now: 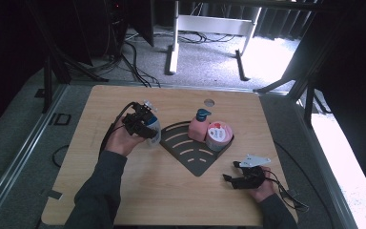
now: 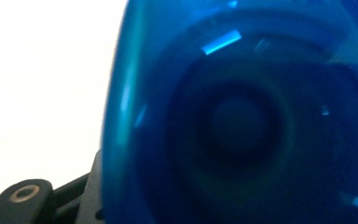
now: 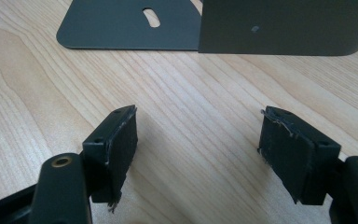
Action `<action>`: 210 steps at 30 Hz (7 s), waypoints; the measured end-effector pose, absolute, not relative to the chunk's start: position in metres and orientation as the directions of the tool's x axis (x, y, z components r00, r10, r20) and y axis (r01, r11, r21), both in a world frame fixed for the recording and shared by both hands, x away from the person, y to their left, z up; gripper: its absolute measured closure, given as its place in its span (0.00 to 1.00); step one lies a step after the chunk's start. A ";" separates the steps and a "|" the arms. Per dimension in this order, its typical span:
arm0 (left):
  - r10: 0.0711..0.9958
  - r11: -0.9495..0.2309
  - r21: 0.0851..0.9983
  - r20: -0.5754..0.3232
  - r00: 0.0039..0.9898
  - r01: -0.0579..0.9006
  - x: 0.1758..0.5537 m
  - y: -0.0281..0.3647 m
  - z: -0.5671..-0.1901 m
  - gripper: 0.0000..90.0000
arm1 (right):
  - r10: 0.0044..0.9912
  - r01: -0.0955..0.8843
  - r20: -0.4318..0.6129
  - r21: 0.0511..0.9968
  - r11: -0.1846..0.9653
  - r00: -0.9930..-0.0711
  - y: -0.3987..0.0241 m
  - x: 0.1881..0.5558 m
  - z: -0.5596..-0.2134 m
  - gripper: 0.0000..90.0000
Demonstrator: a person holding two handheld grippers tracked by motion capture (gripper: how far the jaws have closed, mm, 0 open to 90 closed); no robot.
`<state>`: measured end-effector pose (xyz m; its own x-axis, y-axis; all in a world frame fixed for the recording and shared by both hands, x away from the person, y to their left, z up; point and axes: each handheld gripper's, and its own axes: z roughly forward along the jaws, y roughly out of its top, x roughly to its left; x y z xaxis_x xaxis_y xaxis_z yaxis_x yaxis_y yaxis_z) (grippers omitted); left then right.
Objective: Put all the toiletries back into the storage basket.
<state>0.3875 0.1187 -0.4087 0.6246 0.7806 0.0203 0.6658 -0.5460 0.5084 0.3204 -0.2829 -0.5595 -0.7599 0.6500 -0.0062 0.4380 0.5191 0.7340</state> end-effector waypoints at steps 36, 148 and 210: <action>0.772 -0.537 0.541 0.007 0.635 0.647 0.409 0.084 -0.410 0.61 | 0.650 0.438 -0.006 0.734 0.519 -0.760 -0.283 0.320 -0.559 0.31; 0.802 -0.494 0.581 0.018 0.597 0.647 0.464 0.024 -0.456 0.61 | 0.649 0.437 -0.007 0.734 0.519 -0.760 -0.285 0.317 -0.560 0.31; 0.820 -0.437 0.596 -0.045 0.571 0.674 0.468 0.021 -0.464 0.46 | 0.649 0.436 -0.007 0.735 0.520 -0.761 -0.285 0.317 -0.560 0.31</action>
